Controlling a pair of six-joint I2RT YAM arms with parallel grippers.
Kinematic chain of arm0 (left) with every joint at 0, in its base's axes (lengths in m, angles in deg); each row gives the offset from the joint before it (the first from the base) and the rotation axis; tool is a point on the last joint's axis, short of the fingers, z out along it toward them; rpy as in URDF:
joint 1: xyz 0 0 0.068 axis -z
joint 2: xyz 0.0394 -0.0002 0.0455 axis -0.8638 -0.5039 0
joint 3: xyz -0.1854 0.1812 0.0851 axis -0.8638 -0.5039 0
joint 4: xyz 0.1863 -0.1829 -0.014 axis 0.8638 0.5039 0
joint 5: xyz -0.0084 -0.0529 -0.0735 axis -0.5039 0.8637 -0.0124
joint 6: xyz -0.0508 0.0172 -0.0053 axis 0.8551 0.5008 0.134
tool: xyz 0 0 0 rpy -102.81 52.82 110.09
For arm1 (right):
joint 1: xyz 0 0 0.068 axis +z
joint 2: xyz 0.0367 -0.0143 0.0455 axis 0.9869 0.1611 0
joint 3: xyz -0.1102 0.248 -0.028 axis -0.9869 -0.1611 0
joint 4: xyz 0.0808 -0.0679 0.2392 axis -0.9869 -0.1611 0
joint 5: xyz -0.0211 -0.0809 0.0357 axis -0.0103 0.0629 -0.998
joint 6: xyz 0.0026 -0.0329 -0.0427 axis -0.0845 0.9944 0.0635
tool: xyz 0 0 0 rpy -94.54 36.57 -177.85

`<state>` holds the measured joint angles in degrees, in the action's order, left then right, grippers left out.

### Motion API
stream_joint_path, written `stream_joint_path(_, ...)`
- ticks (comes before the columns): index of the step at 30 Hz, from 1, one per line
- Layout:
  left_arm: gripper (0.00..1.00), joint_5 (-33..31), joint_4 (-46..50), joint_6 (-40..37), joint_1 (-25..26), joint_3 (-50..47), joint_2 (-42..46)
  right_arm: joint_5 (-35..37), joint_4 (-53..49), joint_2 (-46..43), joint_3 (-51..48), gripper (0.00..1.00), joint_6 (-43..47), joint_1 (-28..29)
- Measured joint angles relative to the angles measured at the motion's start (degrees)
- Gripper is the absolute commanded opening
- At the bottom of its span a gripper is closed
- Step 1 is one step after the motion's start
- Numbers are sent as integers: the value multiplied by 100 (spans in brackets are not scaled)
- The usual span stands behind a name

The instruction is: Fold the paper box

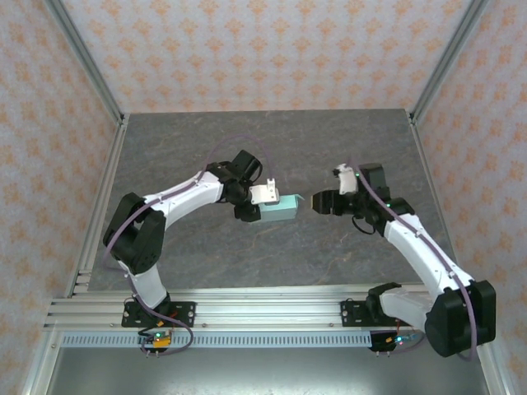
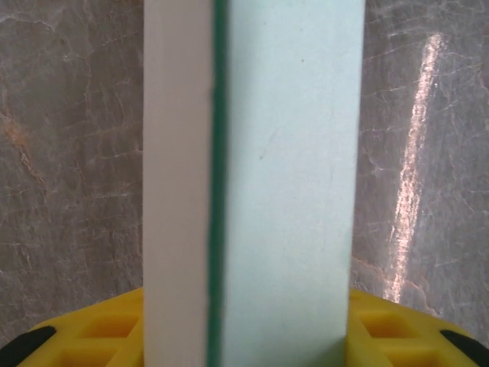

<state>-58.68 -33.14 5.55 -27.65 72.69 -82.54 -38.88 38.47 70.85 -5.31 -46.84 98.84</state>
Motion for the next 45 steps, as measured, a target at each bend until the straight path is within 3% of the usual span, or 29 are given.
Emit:
stream_joint_path(8,45,251,192,-240,-28,337,-291,496,258,1088,448,38,1377,647)
stream_joint_path(18,47,297,142,-205,-35,337,-299,1226,450,1399,647,7,1578,1003)
stream_joint_path(32,51,254,-706,669,-63,-37,-190,3064,393,1639,953,5,-503,1757)
stream_joint_path(38,51,254,-1073,977,-59,-162,-175,3477,627,1775,931,5,-1469,1814)
stream_joint_path(45,52,254,-1375,1154,-59,-310,-127,3781,1279,1740,520,4,-1932,1875)
